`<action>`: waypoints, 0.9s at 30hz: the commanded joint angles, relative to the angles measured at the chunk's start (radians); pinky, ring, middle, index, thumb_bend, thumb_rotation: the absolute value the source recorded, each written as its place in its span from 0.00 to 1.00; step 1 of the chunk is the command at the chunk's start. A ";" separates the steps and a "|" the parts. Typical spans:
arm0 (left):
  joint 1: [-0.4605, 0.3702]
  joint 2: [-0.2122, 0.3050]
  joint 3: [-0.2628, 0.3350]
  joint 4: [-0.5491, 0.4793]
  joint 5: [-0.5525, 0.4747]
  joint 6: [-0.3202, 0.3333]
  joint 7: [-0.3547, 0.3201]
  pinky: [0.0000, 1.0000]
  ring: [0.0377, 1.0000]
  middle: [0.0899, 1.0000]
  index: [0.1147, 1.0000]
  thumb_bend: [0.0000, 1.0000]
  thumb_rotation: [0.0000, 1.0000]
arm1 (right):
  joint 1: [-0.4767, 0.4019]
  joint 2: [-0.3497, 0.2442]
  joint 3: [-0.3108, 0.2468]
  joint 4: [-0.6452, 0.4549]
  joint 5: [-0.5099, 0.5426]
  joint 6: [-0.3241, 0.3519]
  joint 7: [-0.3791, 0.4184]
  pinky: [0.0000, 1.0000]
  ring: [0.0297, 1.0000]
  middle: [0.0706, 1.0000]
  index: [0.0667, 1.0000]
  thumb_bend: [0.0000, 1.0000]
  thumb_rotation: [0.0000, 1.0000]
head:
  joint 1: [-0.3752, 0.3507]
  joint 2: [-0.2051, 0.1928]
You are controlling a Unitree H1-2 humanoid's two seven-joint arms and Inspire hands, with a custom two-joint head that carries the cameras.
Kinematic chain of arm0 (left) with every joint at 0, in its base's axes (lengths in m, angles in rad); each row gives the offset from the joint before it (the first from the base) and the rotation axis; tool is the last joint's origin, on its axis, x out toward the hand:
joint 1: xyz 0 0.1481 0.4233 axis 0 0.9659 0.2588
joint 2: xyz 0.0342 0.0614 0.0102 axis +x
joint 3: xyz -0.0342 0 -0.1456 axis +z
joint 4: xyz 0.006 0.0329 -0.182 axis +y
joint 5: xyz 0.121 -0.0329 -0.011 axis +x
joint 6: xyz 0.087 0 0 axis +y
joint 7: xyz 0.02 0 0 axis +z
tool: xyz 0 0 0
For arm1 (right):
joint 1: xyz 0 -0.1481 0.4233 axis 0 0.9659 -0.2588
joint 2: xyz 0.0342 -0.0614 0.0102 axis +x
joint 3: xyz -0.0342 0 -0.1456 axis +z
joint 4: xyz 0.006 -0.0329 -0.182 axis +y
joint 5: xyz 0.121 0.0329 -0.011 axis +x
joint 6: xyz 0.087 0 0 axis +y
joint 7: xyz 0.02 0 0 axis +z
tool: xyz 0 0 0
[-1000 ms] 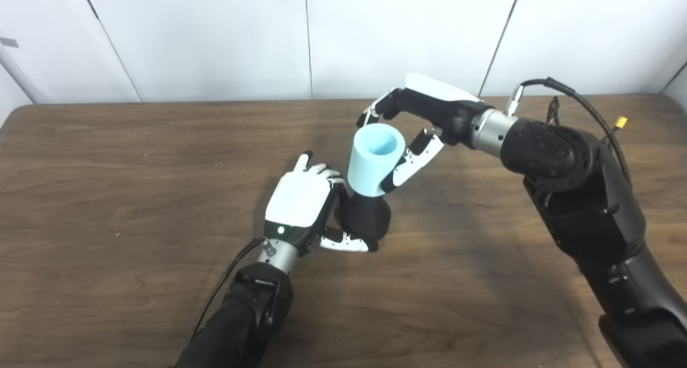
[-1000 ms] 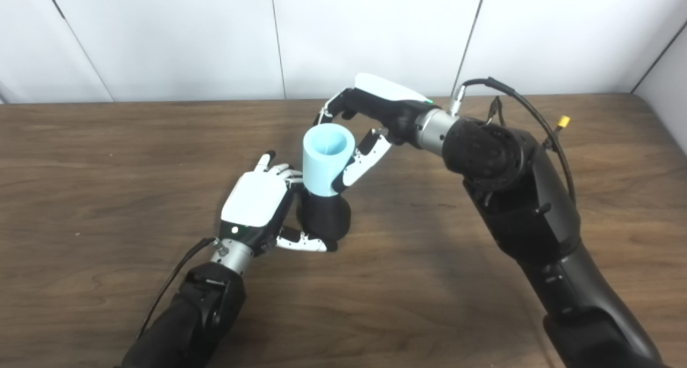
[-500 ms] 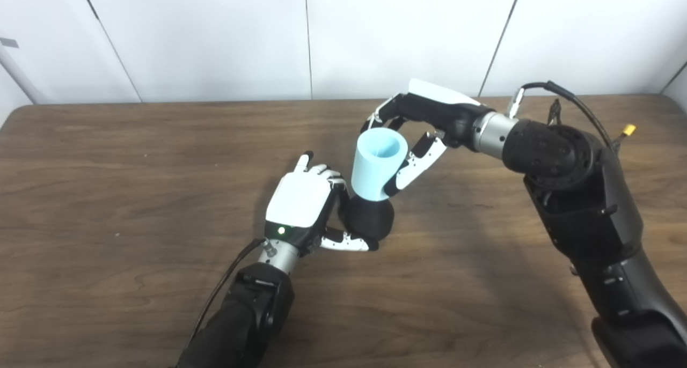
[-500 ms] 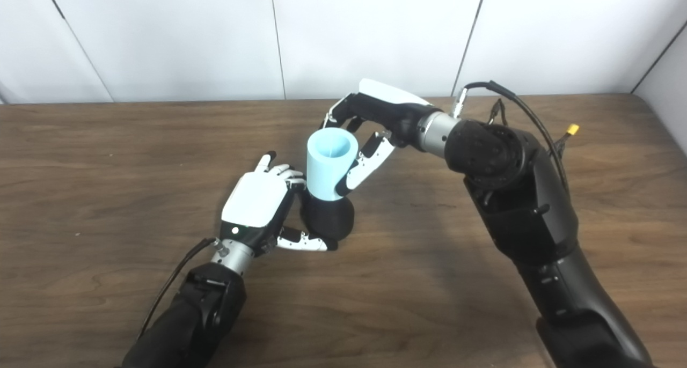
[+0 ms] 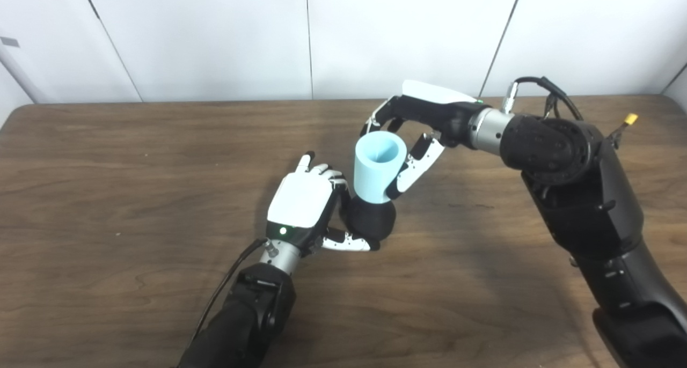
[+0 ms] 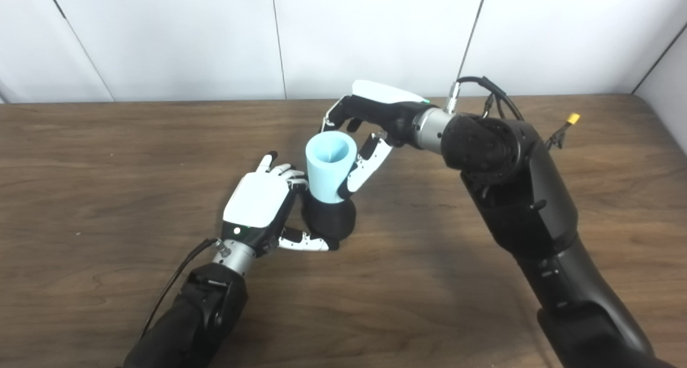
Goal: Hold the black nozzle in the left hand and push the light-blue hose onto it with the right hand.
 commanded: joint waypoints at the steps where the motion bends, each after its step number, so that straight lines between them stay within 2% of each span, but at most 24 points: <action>1: 0.040 -0.002 -0.046 0.048 0.005 -0.012 -0.079 1.00 0.84 0.75 0.41 0.53 0.06 | -0.037 -0.021 0.004 -0.028 0.011 0.002 0.002 0.81 0.85 0.76 0.45 0.52 0.15 | -0.002 0.002; 8: 0.042 -0.002 -0.040 0.041 -0.003 -0.011 -0.085 1.00 0.85 0.75 0.41 0.53 0.06 | -0.031 -0.024 0.006 -0.028 0.009 0.003 -0.011 0.80 0.86 0.77 0.46 0.52 0.16 | -0.001 0.004; 9: 0.043 -0.002 -0.040 0.041 -0.004 -0.012 -0.083 1.00 0.85 0.75 0.41 0.53 0.06 | -0.028 -0.020 0.001 -0.029 0.004 0.003 -0.007 0.80 0.87 0.78 0.48 0.60 0.18 | -0.001 0.004; 10: 0.043 -0.002 -0.039 0.041 -0.005 -0.013 -0.080 1.00 0.85 0.75 0.41 0.53 0.06 | -0.025 -0.017 -0.003 -0.029 0.000 0.003 -0.003 0.80 0.87 0.78 0.52 0.76 0.23 | -0.001 0.004; 12: 0.043 0.001 -0.039 0.042 -0.005 -0.017 -0.072 1.00 0.84 0.74 0.41 0.53 0.06 | -0.020 -0.012 -0.010 -0.033 -0.008 0.003 0.005 0.80 0.87 0.79 0.57 0.88 0.27 | 0.000 0.005; 18: 0.038 0.013 -0.040 0.028 -0.008 -0.021 -0.097 1.00 0.84 0.75 0.42 0.52 0.07 | -0.007 -0.010 -0.009 -0.044 -0.009 0.003 0.008 0.82 0.86 0.78 0.58 0.94 0.30 | -0.001 0.005; 26: 0.038 0.011 -0.034 0.038 -0.016 -0.035 -0.060 1.00 0.83 0.75 0.43 0.52 0.08 | -0.020 -0.025 -0.004 -0.034 0.040 -0.003 -0.021 0.81 0.85 0.78 0.63 1.00 0.36 | -0.001 0.002; 27: 0.040 0.008 -0.029 0.042 -0.027 -0.040 -0.047 1.00 0.83 0.75 0.52 0.72 0.16 | -0.022 -0.025 -0.005 -0.032 0.046 -0.003 -0.026 0.81 0.85 0.78 0.64 1.00 0.36 | 0.001 0.001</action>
